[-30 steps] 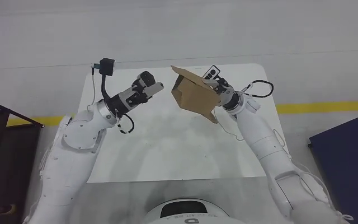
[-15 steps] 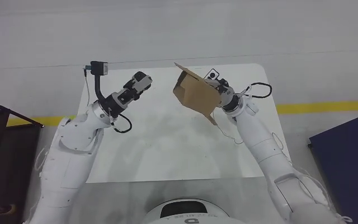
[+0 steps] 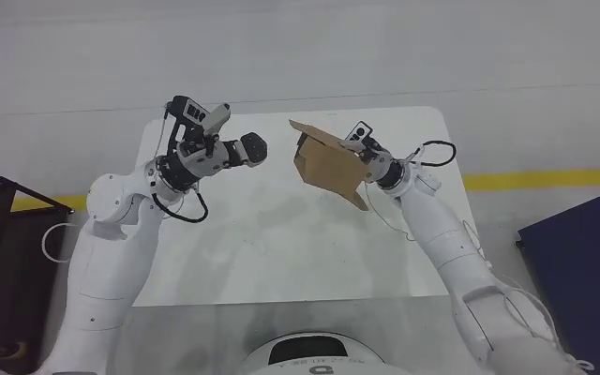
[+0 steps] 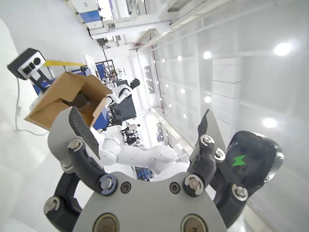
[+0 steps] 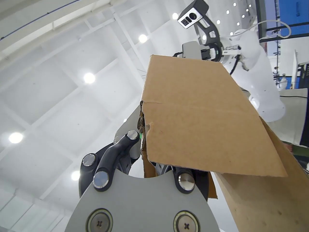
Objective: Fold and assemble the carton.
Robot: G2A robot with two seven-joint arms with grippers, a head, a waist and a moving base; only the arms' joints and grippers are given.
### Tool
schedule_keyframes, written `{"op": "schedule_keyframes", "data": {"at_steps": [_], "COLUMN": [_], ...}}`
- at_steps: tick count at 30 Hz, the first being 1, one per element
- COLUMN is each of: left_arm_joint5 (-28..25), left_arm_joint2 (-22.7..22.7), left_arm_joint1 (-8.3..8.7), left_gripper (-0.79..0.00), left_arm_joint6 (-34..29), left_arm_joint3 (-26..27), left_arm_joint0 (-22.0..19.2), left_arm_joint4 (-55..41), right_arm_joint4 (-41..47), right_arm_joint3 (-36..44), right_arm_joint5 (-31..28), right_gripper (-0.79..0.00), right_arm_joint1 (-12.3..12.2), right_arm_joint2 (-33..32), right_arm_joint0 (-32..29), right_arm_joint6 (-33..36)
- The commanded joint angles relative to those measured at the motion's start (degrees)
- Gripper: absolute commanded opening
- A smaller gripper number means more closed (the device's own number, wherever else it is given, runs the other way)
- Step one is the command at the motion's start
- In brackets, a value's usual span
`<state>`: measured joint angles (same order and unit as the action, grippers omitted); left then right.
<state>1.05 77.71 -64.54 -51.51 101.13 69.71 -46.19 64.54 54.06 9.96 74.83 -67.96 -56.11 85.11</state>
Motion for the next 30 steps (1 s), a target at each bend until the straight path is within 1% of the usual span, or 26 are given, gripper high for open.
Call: {"op": "schedule_keyframes", "data": {"at_steps": [1, 3, 10, 12, 16, 18, 24, 30], "left_arm_joint5": [1.2, 2.4, 2.4, 4.2, 6.5, 7.7, 9.3, 10.4], "left_arm_joint2": [-0.1, 0.1, -0.1, -1.3, -3.0, -4.1, -5.8, -8.0], "left_arm_joint1": [-0.17, -0.31, -0.37, -0.79, -1.2, -1.23, -1.74, -2.25], "left_gripper": [0.0, 0.0, 0.0, 0.0, 0.0, 0.0, 0.0, 0.0], "left_arm_joint6": [0.2, 2.0, 2.4, 3.6, 5.2, 5.7, 6.8, 7.4], "left_arm_joint3": [-0.4, -0.9, -0.8, -1.2, -3.4, -3.8, -4.2, -5.4], "left_arm_joint0": [-0.4, -0.9, -0.6, 0.7, 0.6, 0.1, -0.3, -1.6], "left_arm_joint4": [-3.7, -5.9, -6.4, -12.2, -15.2, -13.2, -16.0, -16.4], "right_arm_joint4": [-2.5, -3.3, -3.3, -3.2, -3.2, -3.5, -3.9, -4.5], "right_arm_joint3": [0.1, 0.1, 0.1, 0.7, 3.5, 4.0, 4.9, 5.6], "right_arm_joint5": [-2.0, -2.5, -2.5, -2.6, -1.8, -1.6, -1.6, -1.6], "right_gripper": [-0.785, -0.785, -0.785, -0.785, -0.785, -0.785, -0.785, -0.785], "right_arm_joint1": [-0.3, -0.4, -0.4, -0.4, -0.4, -0.4, -0.4, -0.6], "right_arm_joint2": [-0.3, -0.4, -0.4, -0.4, -0.1, 0.0, 0.1, 0.2], "right_arm_joint0": [0.3, 0.4, 0.4, 0.2, -1.1, -1.3, -1.6, -2.2], "right_arm_joint6": [0.0, 0.0, 0.0, -0.7, -2.7, -3.2, -3.4, -3.5]}}
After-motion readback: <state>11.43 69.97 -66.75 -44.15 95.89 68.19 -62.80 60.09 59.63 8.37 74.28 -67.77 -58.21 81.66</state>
